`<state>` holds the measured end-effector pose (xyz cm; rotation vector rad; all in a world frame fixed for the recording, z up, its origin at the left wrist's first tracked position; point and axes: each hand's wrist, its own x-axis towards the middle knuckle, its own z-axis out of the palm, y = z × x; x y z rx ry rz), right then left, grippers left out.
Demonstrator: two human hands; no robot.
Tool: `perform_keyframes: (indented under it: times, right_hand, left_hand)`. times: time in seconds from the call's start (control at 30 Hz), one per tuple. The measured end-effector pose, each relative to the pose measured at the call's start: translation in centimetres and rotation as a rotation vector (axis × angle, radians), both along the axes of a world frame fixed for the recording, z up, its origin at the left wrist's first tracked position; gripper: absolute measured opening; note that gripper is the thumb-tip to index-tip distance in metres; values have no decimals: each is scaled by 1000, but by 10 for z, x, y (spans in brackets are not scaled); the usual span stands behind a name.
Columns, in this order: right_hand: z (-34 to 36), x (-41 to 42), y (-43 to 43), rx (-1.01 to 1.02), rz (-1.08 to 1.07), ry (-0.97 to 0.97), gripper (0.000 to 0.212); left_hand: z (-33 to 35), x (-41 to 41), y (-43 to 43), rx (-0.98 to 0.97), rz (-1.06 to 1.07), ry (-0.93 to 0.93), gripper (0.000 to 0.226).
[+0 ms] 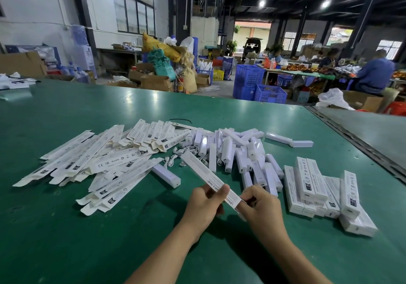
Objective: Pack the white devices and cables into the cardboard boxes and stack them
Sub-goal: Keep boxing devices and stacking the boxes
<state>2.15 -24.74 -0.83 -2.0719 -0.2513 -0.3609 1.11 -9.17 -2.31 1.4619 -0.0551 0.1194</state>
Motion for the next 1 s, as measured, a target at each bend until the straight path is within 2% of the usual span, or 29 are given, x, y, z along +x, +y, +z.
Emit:
perform_keyframes:
  times: [0.17, 0.27, 0.4, 0.43, 0.6, 0.7, 0.77, 0.83, 1.0]
  right_hand:
    - [-2, 1, 3, 22, -26, 68, 25]
    - [-3, 1, 3, -2, -12, 114, 22]
    - [0, 0, 1, 38, -16, 105, 20]
    - [1, 0, 0, 49, -11, 103, 20]
    - [1, 1, -6, 16, 83, 83, 20]
    - [4, -3, -8, 73, 259, 54, 17]
    - [7, -5, -11, 71, 346, 40, 8]
    - [8, -5, -13, 34, 378, 3, 9]
    - [9, -4, -13, -6, 364, -67, 11]
  left_hand:
    - [0, 0, -9, 141, 178, 25, 80]
    - [-3, 1, -8, 155, 189, -5, 96]
    - [-3, 0, -6, 265, 48, -59, 57]
    - [-2, -1, -5, 278, 2, -67, 54]
    - [0, -4, -3, 322, -95, -114, 74]
    - [-2, -2, -4, 281, -56, -114, 86]
    - [-1, 0, -3, 240, 19, -127, 71]
    - [0, 0, -1, 237, 60, -149, 53]
    - [4, -1, 5, 236, -1, -121, 44]
